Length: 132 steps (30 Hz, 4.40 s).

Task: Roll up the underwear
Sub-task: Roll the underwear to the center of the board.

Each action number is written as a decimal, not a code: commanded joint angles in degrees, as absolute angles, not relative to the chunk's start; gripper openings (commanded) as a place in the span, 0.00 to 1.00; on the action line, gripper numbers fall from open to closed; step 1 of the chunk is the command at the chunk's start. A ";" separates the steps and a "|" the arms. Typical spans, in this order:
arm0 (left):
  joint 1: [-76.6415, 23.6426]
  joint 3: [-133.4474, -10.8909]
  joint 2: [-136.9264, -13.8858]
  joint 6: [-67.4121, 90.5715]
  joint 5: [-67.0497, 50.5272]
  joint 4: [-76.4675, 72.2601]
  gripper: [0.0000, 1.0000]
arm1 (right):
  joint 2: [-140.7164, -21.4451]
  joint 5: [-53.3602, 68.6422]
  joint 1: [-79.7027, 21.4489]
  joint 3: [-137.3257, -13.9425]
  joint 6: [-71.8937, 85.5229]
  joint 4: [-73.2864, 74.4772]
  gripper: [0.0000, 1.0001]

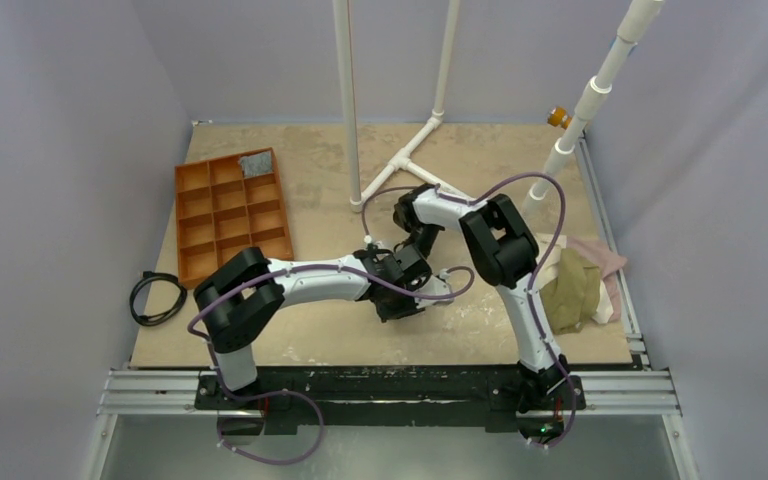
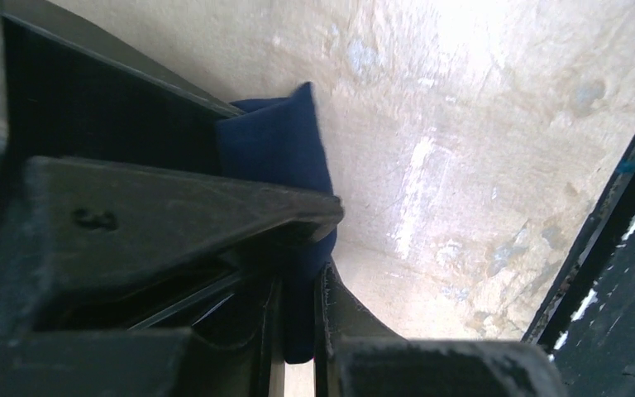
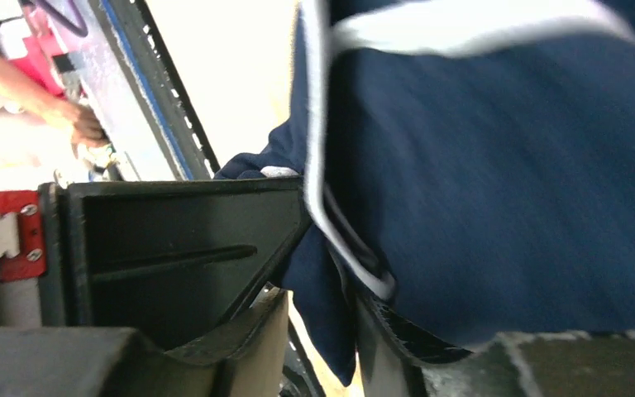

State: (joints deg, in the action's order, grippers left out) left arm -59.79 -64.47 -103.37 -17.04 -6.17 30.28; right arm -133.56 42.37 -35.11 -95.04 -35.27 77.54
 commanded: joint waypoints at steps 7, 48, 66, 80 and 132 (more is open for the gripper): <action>-59.15 -59.33 -107.18 -17.81 -13.64 22.53 0.00 | -124.86 36.19 -29.18 -90.45 -36.32 64.76 0.49; -59.15 -62.14 -109.35 -17.60 -10.53 26.48 0.00 | -124.18 39.49 -25.80 -82.13 -34.83 52.99 0.37; -59.15 -65.95 -108.72 -16.09 -14.32 34.87 0.00 | -119.00 26.28 -21.88 -78.42 -25.67 43.47 0.36; -56.12 -68.98 -113.51 -16.89 -25.31 38.25 0.00 | -117.70 26.53 -20.91 -79.14 -25.71 43.79 0.39; -47.24 -76.84 -127.16 -13.36 -36.31 42.06 0.00 | -119.16 36.71 -6.63 -85.73 -31.68 53.88 0.55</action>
